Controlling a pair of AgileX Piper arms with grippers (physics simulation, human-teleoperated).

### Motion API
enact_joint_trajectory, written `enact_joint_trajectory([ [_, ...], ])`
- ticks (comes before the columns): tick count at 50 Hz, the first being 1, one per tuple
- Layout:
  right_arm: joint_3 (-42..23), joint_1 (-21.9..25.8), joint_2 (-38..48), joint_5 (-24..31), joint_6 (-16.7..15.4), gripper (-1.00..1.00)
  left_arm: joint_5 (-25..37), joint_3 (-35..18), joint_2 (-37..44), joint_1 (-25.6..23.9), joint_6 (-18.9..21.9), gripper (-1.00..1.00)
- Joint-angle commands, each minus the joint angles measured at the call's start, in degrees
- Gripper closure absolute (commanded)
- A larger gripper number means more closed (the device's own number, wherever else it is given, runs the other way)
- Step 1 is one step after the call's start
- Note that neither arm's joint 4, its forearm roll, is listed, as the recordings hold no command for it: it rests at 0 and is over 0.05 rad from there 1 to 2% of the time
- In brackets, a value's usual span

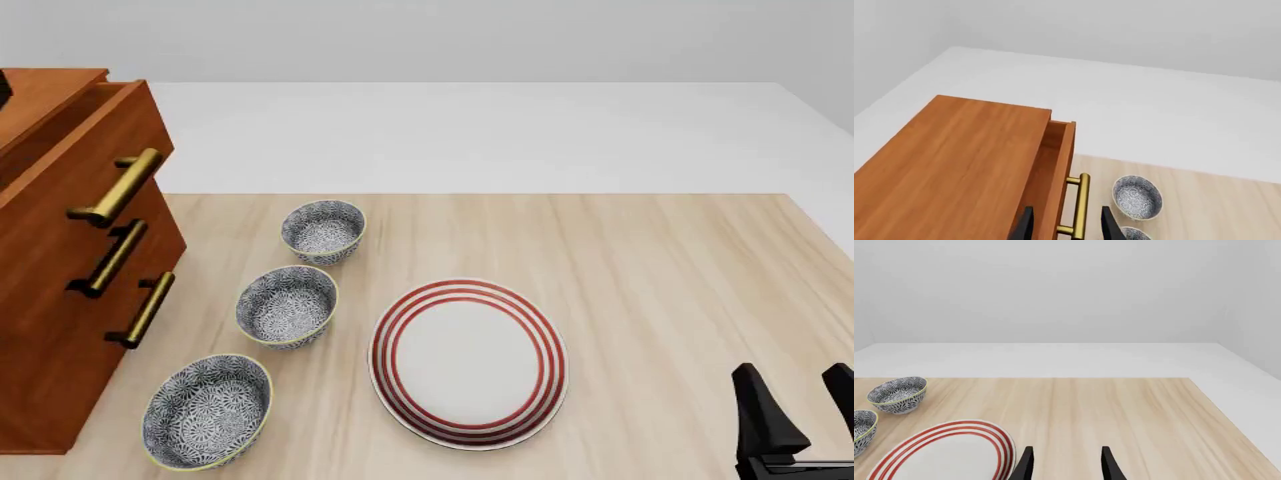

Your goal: Open the top drawer of the cabinet.

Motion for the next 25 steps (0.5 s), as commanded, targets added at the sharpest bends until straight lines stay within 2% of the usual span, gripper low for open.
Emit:
enact_joint_trajectory([
  [1,0.00,0.00,0.00,0.00,0.00,-1.00,-1.04,0.79,2.98,0.24,-0.65,-1.00],
  [25,0.00,0.00,0.00,0.00,0.00,-1.00,-2.02,1.88,5.89,0.52,-1.61,-1.00],
])
